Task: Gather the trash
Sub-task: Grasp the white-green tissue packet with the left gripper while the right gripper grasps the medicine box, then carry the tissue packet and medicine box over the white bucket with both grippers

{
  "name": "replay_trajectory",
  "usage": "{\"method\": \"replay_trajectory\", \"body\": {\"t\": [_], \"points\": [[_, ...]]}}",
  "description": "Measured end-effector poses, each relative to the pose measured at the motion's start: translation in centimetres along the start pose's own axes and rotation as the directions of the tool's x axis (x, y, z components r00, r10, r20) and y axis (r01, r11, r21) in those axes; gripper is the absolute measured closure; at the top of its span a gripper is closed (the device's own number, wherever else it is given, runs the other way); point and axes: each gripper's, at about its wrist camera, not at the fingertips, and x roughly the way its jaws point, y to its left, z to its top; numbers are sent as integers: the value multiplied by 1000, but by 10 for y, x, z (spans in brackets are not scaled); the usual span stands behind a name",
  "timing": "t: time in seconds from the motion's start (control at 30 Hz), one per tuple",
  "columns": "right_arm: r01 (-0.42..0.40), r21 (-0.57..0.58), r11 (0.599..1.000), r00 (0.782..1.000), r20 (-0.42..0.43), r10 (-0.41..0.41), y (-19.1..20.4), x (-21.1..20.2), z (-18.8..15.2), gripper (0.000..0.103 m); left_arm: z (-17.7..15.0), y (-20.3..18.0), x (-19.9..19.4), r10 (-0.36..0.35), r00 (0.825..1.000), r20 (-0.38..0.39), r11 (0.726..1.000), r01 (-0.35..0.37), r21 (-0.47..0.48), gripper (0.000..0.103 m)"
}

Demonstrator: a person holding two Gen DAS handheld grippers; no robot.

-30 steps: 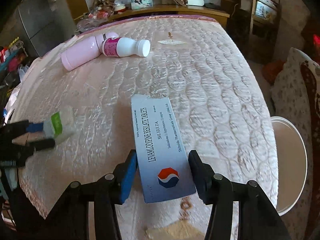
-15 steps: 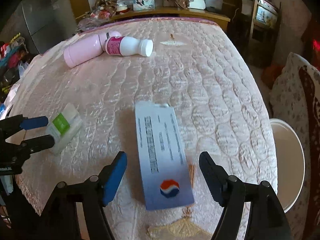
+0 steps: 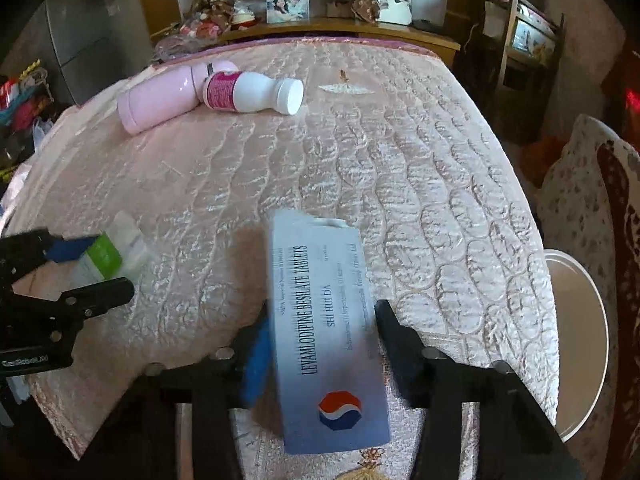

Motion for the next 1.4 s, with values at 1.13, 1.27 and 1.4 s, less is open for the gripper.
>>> {"method": "replay_trajectory", "body": {"t": [1.13,1.27,1.4], "points": [[105,206,973,983,129,-133,-141,-112,-41,57,76,-177,-20,-159,980,119,976,138,171,65],[120,257,959,982,110,-153,-166,-110,-52,57,85,-201,-7,-200,975,95,967,180,182,66],[133,303,944,982,92,-168,-190,-108,-64,57,92,-223,6,-238,969,68,958,223,181,65]]}}
